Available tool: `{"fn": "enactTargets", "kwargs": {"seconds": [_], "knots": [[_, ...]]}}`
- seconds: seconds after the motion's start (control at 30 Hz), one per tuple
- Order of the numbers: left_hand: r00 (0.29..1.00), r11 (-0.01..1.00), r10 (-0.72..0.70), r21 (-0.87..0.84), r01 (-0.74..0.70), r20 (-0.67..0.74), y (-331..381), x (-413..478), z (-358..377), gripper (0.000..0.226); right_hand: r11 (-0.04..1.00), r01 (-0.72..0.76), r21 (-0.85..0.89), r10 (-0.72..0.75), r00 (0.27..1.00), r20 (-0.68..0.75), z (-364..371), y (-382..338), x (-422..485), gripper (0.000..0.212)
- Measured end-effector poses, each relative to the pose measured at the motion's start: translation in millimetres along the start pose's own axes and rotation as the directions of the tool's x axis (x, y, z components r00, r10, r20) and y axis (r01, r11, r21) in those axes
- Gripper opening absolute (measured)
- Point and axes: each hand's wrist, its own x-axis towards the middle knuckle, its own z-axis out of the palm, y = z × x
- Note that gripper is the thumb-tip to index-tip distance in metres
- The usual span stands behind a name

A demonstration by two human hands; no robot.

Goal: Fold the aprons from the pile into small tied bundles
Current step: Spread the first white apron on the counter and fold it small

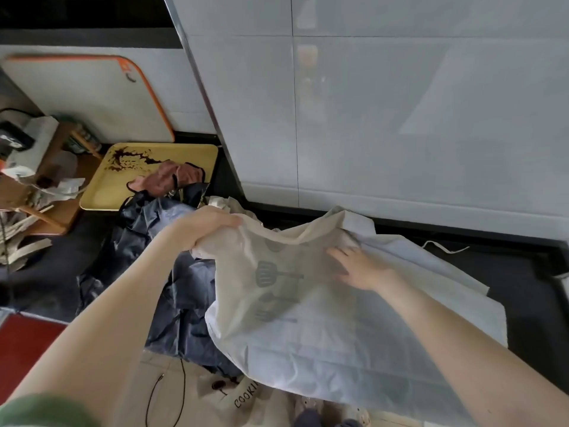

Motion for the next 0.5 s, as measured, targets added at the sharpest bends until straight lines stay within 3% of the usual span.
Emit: {"fn": "enactTargets", "kwargs": {"seconds": [0.03,0.1,0.17,0.23,0.27,0.37,0.5], "knots": [[0.996,0.978,-0.004,-0.209,0.024,0.093,-1,-6,1,0.042,1.000,-0.019,0.002,0.018,0.999,0.049,7,0,1,0.064],[0.943,0.888,0.153,-0.460,0.000,0.295,-11,-9,-3,0.052,0.999,-0.049,-0.016,0.051,0.995,0.088,16,1,3,0.067],[0.889,0.847,0.271,-0.531,-0.038,0.369,-23,-8,-8,0.074,0.996,-0.080,-0.040,0.082,0.994,0.072,18,0,5,0.070],[0.890,0.862,0.238,-0.508,-0.009,0.388,-38,-6,-12,0.093,0.992,-0.122,-0.039,0.124,0.992,0.031,17,-4,8,0.070],[0.902,0.890,0.204,-0.456,-0.009,0.381,-46,-7,-11,0.090,0.990,-0.140,-0.015,0.140,0.990,-0.001,17,-11,10,0.070],[0.914,0.988,0.135,-0.120,-0.096,0.383,-53,-16,1,0.048,0.972,-0.130,0.196,0.163,0.973,-0.162,15,-38,12,0.072],[0.979,0.981,0.194,0.003,-0.195,0.060,-52,-19,12,0.009,0.927,0.095,0.363,0.072,0.904,-0.422,1,-88,12,0.061]]}}
